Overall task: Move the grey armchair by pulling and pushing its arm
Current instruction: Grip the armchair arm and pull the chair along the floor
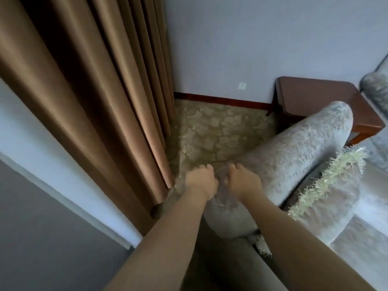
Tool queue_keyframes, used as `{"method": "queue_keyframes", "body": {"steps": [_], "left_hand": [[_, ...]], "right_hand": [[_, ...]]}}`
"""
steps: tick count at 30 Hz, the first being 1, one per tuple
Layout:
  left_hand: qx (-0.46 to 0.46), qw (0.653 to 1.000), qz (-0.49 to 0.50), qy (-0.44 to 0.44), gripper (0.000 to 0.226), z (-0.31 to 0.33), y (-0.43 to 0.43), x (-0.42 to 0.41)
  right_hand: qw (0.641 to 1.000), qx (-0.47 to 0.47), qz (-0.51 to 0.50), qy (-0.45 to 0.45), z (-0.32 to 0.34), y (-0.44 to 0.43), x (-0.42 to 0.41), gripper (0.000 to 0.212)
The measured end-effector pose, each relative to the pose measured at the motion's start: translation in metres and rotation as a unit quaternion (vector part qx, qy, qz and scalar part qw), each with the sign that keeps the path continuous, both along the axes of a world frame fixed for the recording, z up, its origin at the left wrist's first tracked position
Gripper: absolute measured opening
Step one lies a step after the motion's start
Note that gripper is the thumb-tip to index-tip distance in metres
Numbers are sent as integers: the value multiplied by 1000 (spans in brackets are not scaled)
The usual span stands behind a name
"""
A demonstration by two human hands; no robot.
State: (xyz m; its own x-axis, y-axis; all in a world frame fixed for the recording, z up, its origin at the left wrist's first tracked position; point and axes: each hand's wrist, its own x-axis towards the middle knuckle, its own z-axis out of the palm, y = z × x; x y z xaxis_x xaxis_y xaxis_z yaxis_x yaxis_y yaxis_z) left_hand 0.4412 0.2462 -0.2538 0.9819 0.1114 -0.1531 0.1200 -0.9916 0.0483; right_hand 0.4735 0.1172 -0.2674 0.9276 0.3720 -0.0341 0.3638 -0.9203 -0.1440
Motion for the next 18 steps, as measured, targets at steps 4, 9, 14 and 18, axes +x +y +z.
{"method": "queue_keyframes", "body": {"steps": [4,9,14,18], "left_hand": [[-40,999,-3,18,44,-30,-6,24],[-169,980,102,-1,44,-61,-21,29],[-178,965,187,-34,44,-70,-28,40],[-175,956,229,-63,43,-76,-34,45]], "right_hand": [[997,-71,17,-37,-13,7,27,34],[997,-60,0,44,-46,13,43,41],[990,-85,77,78,-48,17,77,42],[978,-98,176,44,-50,16,94,39]]}}
